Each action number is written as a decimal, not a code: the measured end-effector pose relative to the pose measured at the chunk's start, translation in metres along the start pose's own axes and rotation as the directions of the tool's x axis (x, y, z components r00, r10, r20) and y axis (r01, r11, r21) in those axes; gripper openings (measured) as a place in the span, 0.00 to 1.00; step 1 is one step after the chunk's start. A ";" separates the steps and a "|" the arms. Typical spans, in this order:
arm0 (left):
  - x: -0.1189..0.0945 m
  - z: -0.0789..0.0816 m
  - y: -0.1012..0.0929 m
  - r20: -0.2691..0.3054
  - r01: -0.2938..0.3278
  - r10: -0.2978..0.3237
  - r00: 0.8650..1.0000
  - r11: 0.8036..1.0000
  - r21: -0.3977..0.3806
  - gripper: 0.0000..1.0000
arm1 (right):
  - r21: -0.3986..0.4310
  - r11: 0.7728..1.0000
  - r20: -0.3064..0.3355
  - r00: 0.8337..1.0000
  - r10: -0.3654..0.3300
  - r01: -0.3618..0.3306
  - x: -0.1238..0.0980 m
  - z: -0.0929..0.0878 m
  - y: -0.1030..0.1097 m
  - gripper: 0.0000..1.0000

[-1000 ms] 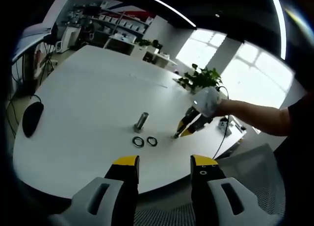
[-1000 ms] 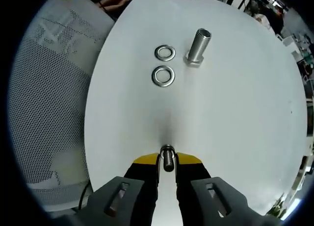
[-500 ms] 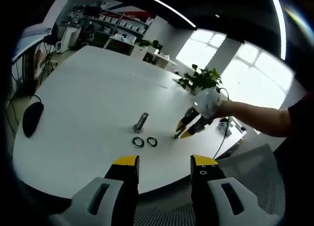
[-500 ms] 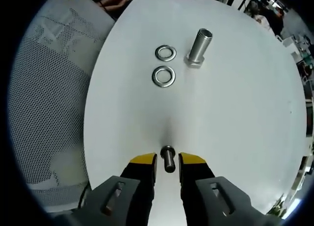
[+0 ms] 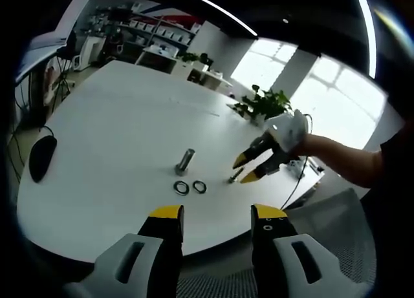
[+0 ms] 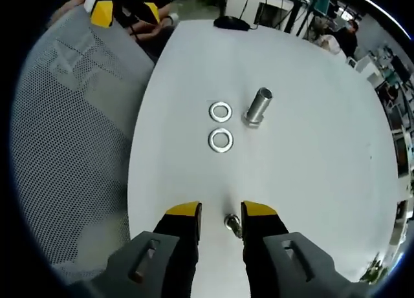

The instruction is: Place the washer onto the threaded stud by aligning its center hole with the stud, sliding it down to the base, and recovering from edge contact or off-axis alignment until the washer reaches the visible bottom stop.

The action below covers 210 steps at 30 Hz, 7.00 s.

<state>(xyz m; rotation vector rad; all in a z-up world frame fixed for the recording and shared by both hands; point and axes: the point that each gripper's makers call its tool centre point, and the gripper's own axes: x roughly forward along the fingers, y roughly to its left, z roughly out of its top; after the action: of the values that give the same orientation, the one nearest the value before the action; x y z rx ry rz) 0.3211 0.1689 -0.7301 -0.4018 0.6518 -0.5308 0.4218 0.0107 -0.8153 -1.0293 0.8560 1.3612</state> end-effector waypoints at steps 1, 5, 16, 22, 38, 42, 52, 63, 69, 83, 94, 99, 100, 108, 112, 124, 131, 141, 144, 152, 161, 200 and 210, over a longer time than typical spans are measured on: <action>0.000 0.000 0.000 -0.001 0.000 0.000 1.000 1.000 0.001 0.40 | -0.002 1.000 0.008 1.000 -0.003 0.003 -0.001 0.002 0.000 0.26; 0.000 0.000 0.000 -0.003 0.001 -0.001 1.000 1.000 0.003 0.39 | -0.004 1.000 0.041 0.999 -0.006 0.006 -0.004 0.014 0.003 0.26; 0.000 0.000 0.000 -0.003 0.002 -0.002 1.000 1.000 0.005 0.39 | -0.049 0.999 0.049 0.999 0.007 -0.004 -0.003 0.034 0.006 0.26; 0.000 0.000 -0.002 0.000 0.012 -0.012 1.000 1.000 0.010 0.38 | -0.079 0.997 0.034 0.999 0.014 -0.011 0.002 0.044 0.005 0.27; -0.001 0.003 0.002 0.018 0.027 -0.027 0.999 1.000 -0.002 0.37 | -0.131 0.989 -0.061 0.997 0.056 -0.063 0.031 0.060 -0.006 0.31; -0.005 0.004 0.008 0.043 0.023 -0.022 0.999 0.999 -0.039 0.38 | -0.101 0.992 -0.088 0.994 0.064 -0.073 0.042 0.057 -0.012 0.32; -0.004 0.003 0.006 0.035 0.027 -0.026 0.999 0.999 -0.040 0.39 | -0.042 0.994 -0.109 0.989 0.098 -0.103 0.060 0.053 -0.011 0.33; -0.004 0.005 0.006 0.046 0.031 -0.029 0.999 0.999 -0.045 0.39 | 0.002 0.995 -0.094 0.990 0.101 -0.101 0.074 0.052 -0.009 0.33; -0.005 0.005 0.007 0.052 0.028 -0.025 0.998 0.999 -0.046 0.39 | -0.011 0.995 -0.123 0.987 0.099 -0.102 0.077 0.049 -0.010 0.32; -0.004 0.005 0.005 0.043 0.033 -0.031 0.999 0.999 -0.040 0.39 | -0.042 0.993 -0.114 0.988 0.106 -0.112 0.077 0.055 -0.005 0.24; -0.004 0.004 0.005 0.036 0.035 -0.033 0.999 0.998 -0.046 0.39 | -0.063 0.991 -0.086 0.990 0.111 -0.116 0.071 0.053 0.001 0.23; -0.003 0.004 0.006 0.034 0.033 -0.031 0.999 0.998 -0.046 0.39 | -0.069 0.991 -0.082 0.990 0.112 -0.118 0.060 0.055 0.000 0.23; -0.003 0.003 0.006 0.032 0.034 -0.032 0.999 0.998 -0.046 0.39 | -0.071 0.991 -0.081 0.991 0.111 -0.116 0.057 0.056 -0.001 0.23; -0.003 0.004 0.005 0.035 0.034 -0.032 0.999 0.998 -0.054 0.39 | -0.095 0.989 -0.079 0.991 0.109 -0.116 0.036 0.063 -0.008 0.23; -0.003 0.002 0.004 0.024 0.036 -0.035 0.999 0.998 -0.047 0.39 | -0.119 0.987 -0.090 0.991 0.098 -0.109 0.027 0.065 -0.015 0.23; -0.003 0.003 0.004 0.027 0.042 -0.040 0.999 0.998 -0.050 0.39 | -0.159 0.985 -0.074 0.996 0.050 -0.062 0.009 0.088 -0.038 0.23; -0.003 0.004 0.004 0.036 0.043 -0.041 0.999 0.998 -0.052 0.39 | -0.155 0.987 -0.072 0.997 0.039 -0.050 0.010 0.099 -0.049 0.23; -0.003 0.004 0.004 0.037 0.044 -0.042 0.998 0.998 -0.049 0.39 | -0.145 0.988 -0.090 0.995 0.039 -0.052 0.022 0.106 -0.055 0.23; -0.003 0.003 0.004 0.030 0.046 -0.044 0.999 0.998 -0.047 0.38 | -0.141 0.988 -0.090 0.995 0.045 -0.057 0.024 0.109 -0.054 0.23; -0.003 0.003 0.004 0.031 0.045 -0.043 0.999 0.998 -0.049 0.38 | -0.150 0.986 -0.118 0.991 0.058 -0.076 0.032 0.107 -0.056 0.23; -0.002 0.003 0.003 0.028 0.050 -0.048 0.998 0.997 -0.052 0.38 | -0.160 0.982 -0.146 0.986 0.078 -0.102 0.047 0.102 -0.056 0.23; -0.002 0.003 0.005 0.030 0.047 -0.045 0.999 0.996 -0.072 0.38 | -0.155 0.980 -0.161 0.981 0.104 -0.129 0.073 0.086 -0.054 0.30; -0.002 0.003 0.004 0.029 0.047 -0.045 0.999 0.996 -0.069 0.38 | -0.139 0.988 -0.039 0.997 0.068 -0.073 0.040 0.108 -0.045 0.33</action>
<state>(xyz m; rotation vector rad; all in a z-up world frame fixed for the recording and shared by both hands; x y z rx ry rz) 0.3229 0.1740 -0.7294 -0.4902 0.6374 -0.5465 0.4593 0.1286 -0.8112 -1.1423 0.8380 1.4844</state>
